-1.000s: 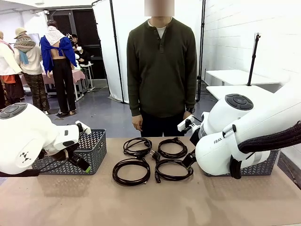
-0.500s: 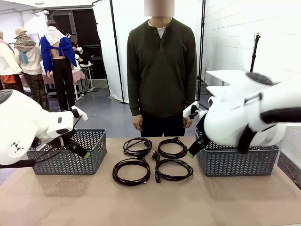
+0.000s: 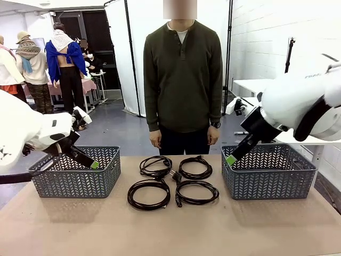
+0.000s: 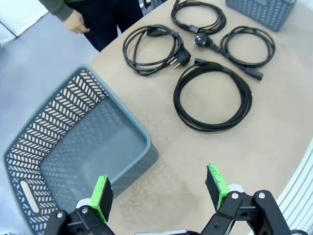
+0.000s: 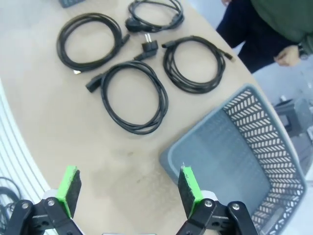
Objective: Organize the cables according to human instructions.
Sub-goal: Pick up a bundle of cables and place it in the basket indicated by the human.
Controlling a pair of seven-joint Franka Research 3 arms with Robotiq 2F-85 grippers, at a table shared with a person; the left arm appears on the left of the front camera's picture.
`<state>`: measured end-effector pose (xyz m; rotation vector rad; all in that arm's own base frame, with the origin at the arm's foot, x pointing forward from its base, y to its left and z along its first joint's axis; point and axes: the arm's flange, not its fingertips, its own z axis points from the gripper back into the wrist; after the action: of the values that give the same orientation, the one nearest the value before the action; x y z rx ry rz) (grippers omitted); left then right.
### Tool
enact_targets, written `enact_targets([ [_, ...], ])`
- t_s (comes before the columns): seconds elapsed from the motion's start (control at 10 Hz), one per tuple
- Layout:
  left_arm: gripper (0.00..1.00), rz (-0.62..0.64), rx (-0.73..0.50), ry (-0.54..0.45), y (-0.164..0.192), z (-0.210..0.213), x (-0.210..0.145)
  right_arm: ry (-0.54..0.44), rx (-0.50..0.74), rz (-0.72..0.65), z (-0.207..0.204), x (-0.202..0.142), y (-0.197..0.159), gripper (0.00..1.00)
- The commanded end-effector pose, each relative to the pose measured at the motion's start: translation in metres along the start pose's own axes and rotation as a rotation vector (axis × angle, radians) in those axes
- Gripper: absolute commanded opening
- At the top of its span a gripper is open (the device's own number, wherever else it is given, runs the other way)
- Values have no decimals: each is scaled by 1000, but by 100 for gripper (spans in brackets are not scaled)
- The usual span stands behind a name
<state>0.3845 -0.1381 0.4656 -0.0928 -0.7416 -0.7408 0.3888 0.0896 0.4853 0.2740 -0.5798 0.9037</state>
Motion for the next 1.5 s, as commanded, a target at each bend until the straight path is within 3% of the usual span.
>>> enact_targets([
  [0.0, 100, -24, -55, -28, 2, 20, -32, -66, 117, 32, 4, -12, -9, 100],
  [0.4, 100, -46, -95, -66, 10, 26, -41, -111, 180, 28, 10, -14, -8, 100],
  [0.5, 100, -25, -43, -54, 19, 24, -2, -104, 191, 25, 9, -10, -6, 100],
  [1.4, 100, -25, -43, -54, 19, 24, -2, -85, 157, 10, 13, -15, -3, 100],
])
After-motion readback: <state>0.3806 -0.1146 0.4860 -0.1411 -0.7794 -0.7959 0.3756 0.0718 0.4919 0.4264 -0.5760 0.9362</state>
